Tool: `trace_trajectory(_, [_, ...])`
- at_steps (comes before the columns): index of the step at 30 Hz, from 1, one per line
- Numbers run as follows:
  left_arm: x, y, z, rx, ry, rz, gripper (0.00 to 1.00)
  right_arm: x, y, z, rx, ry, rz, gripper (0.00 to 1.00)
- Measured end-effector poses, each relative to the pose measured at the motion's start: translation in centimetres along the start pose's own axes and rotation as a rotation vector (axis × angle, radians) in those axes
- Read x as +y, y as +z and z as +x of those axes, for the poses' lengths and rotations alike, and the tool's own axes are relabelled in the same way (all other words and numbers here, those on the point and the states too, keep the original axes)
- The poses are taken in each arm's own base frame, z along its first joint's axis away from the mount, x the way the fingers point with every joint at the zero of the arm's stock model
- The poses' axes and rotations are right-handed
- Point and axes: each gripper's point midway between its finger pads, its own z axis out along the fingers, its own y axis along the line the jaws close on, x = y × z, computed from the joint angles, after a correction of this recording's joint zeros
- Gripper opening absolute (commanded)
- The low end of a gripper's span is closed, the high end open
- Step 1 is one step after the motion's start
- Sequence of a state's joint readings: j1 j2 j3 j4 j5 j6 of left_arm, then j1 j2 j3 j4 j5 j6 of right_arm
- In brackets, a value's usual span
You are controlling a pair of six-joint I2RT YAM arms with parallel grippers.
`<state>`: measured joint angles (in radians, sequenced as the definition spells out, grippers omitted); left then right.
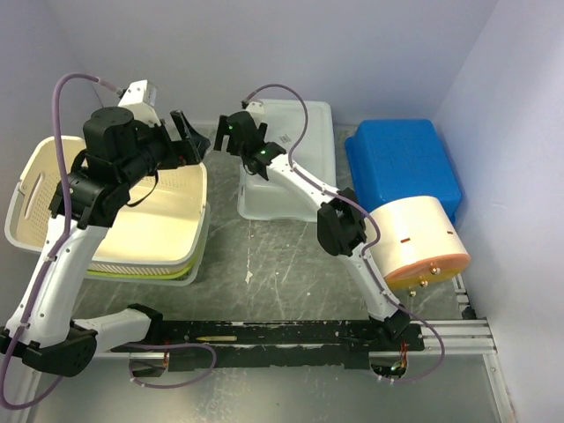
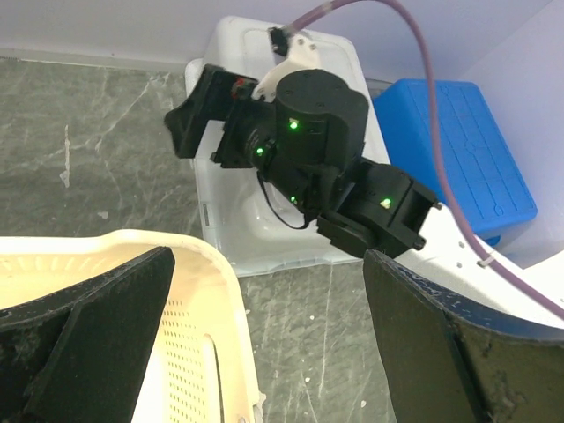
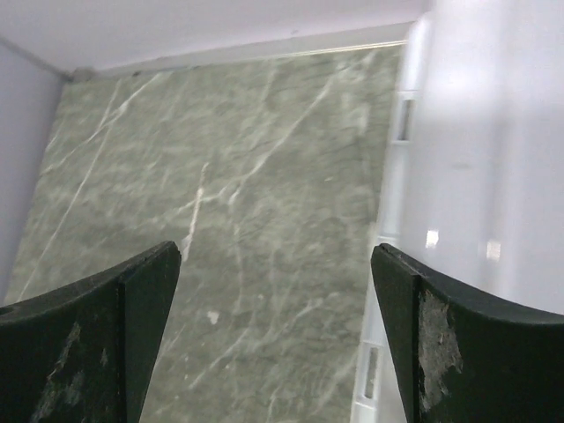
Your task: Turn the large container upside down
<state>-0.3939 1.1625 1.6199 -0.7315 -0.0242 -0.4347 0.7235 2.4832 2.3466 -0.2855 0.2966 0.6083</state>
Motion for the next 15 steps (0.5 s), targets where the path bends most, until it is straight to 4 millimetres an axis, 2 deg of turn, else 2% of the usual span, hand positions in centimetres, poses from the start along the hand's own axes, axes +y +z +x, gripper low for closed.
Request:
trace_trajectory(8, [0.7, -0.4, 0.4, 0.004, 0.001, -0.032, 1.0, -4.3, -3.0, -1.8, -0.05, 0.014, 0.216, 0.92])
trace_trajectory(11, [1.2, -0.3, 0.6, 0.011, 0.002, -0.057, 0.99, -5.0, -3.4, -2.1, -0.045, -0.012, 0.246, 0.91])
trace_trajectory(15, [1.7, -0.4, 0.7, 0.013, 0.003, -0.085, 0.99, -4.7, -3.7, -1.6, -0.026, -0.098, 0.244, 0.92])
